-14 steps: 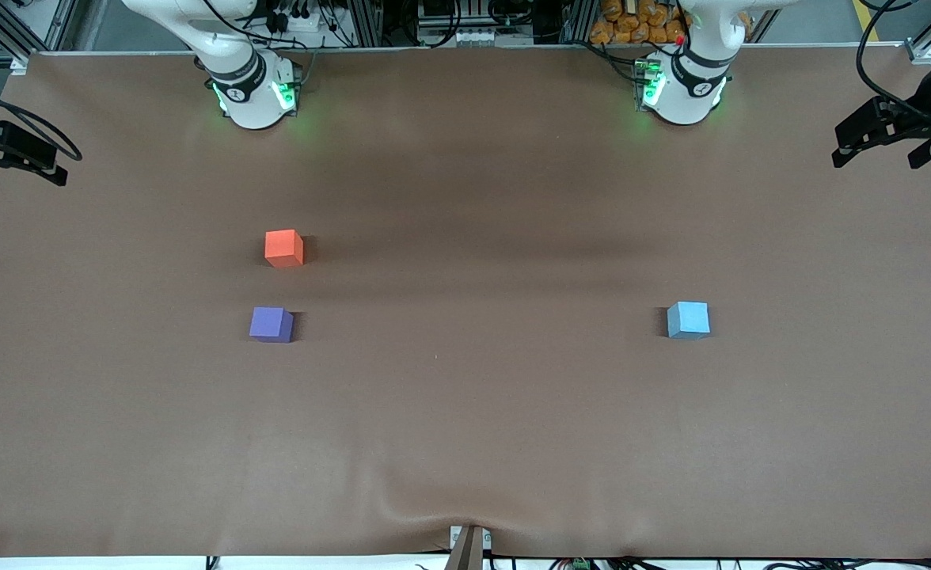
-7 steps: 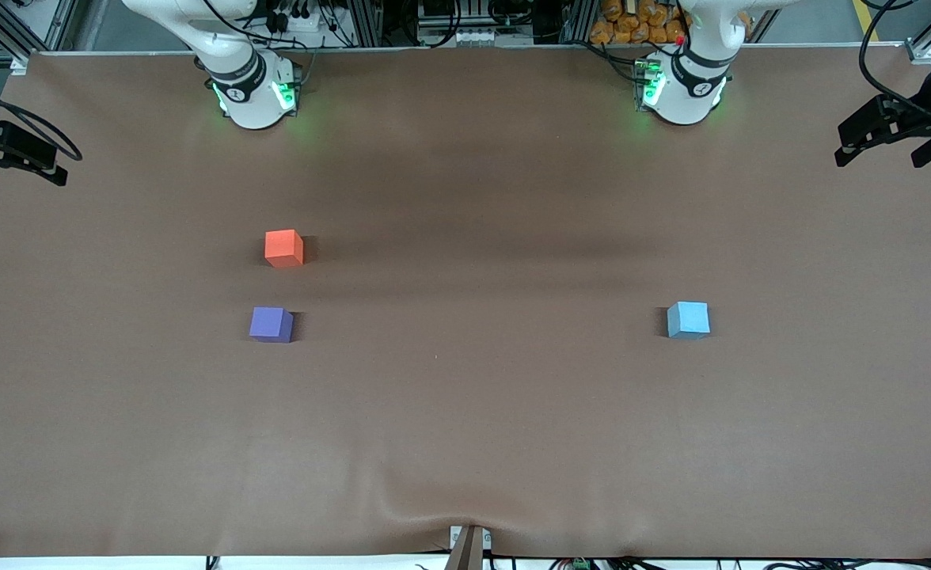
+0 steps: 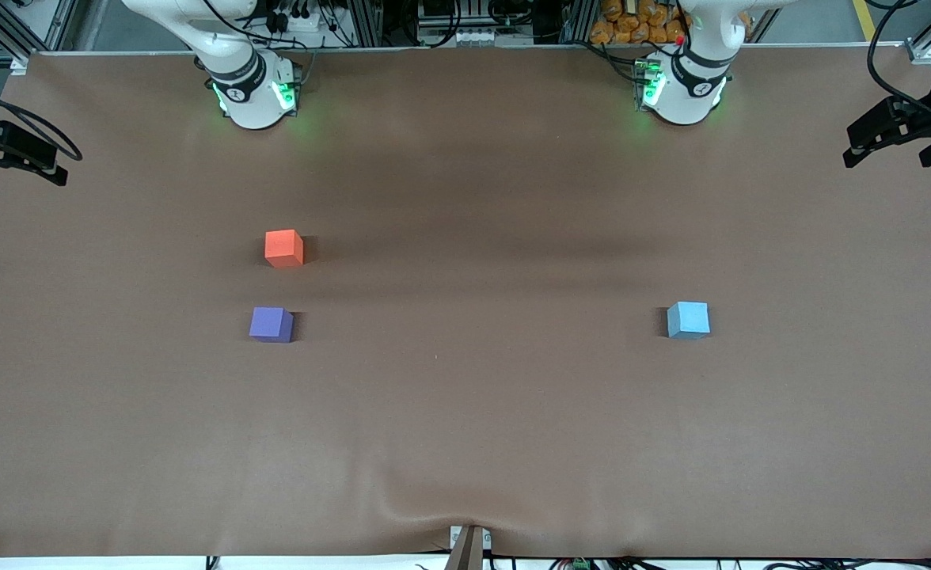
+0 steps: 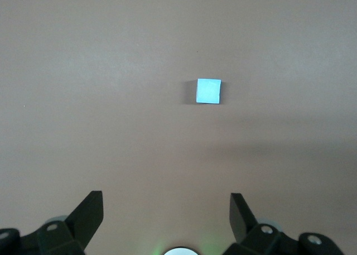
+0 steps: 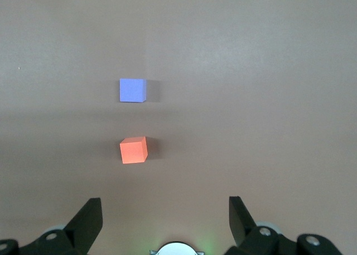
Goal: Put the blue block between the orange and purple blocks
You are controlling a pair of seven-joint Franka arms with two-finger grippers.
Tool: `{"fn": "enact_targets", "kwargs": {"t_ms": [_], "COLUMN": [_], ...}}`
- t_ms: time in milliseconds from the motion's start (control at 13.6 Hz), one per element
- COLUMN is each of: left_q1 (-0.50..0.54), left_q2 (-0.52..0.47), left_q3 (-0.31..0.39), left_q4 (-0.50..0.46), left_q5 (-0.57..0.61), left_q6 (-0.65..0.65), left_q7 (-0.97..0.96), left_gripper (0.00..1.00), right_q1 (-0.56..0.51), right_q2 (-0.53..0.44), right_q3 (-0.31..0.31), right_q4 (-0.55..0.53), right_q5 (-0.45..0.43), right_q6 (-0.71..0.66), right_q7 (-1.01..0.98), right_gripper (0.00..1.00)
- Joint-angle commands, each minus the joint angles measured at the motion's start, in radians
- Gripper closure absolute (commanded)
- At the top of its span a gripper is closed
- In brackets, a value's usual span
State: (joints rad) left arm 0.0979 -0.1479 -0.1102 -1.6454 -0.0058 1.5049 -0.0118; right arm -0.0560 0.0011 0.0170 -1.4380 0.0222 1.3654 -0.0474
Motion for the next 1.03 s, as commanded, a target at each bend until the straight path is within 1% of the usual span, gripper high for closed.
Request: {"fn": "enact_targets", "kwargs": {"t_ms": [0,147,221,515,589,663,810,957], "left_q1": [0.005,0.002,-0.004,-0.043,-0.044,-0.044,-0.043,-0.035], "left_q2": [0.008,0.027,0.057,0.272,0.318,0.349,0.379,0.436], "left_q3": [-0.014,-0.017,-0.019,-0.028,-0.034,-0.045,-0.054,-0.054], "left_q4": [-0.028,-0.095,-0.129,-0.159,-0.183,-0.221,-0.313,-0.355], "left_q5": [-0.005,-0.003,-0.003,-0.008,-0.008,-0.008,-0.01,-0.01], "left_q6": [0.047,0.13,0.185,0.41,0.484,0.551,0.697,0.79], "left_q7": [-0.054,-0.076,-0.076,-0.077,-0.077,-0.077,-0.079,-0.077], "left_gripper": [0.0,0.0,0.0,0.0,0.0,0.0,0.0,0.0], "right_q1": [-0.007,-0.007,-0.007,-0.007,-0.007,-0.007,-0.007,-0.007], "right_q2": [-0.023,-0.023,-0.021,-0.023,-0.023,-0.023,-0.021,-0.023], "right_q3": [0.008,0.008,0.008,0.008,0.008,0.009,0.009,0.009], "right_q4": [-0.016,-0.016,-0.016,-0.016,-0.016,-0.016,-0.016,-0.016], "right_q5": [0.01,0.012,0.013,0.015,0.015,0.015,0.015,0.016], "right_q6": [0.006,0.006,0.006,0.008,0.008,0.008,0.008,0.008], "right_q7": [0.012,0.012,0.012,0.012,0.012,0.012,0.012,0.012], "right_gripper": [0.0,0.0,0.0,0.0,0.0,0.0,0.0,0.0]}}
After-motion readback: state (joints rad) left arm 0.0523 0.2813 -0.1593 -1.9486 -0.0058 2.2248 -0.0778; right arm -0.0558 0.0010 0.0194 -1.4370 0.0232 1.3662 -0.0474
